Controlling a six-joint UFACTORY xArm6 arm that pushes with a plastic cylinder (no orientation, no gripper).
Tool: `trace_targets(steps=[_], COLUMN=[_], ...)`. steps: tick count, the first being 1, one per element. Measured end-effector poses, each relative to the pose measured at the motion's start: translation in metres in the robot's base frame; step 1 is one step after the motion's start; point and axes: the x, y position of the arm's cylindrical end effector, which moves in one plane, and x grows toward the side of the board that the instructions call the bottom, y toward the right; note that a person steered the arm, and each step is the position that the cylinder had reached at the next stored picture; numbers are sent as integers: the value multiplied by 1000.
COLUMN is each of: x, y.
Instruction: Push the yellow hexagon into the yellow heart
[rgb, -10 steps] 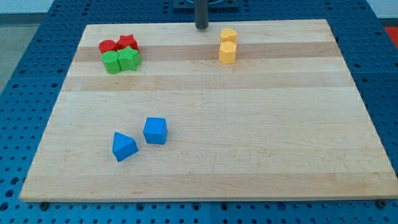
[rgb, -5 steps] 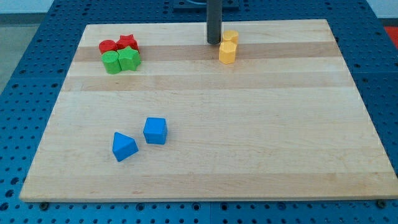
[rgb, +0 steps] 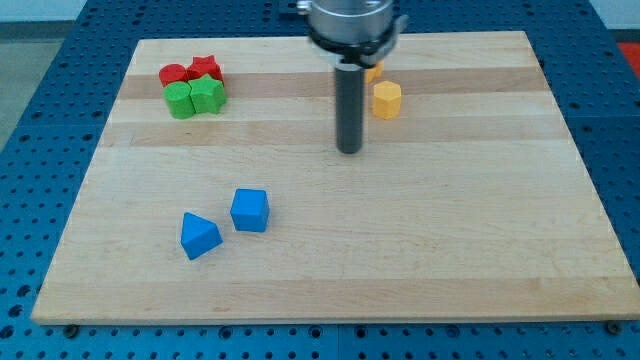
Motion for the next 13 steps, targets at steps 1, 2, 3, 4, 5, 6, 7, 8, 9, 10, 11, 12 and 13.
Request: trace_targets(steps=[1,2,3,4,5,6,7,8,9,10,11,12,13], x=[-29,-62,-72,-43,-32,-53,-61,-61,-61,-61,-61,-63,-67], y=[11,6,0,9,54,62,34,29,28,20,14,14,14])
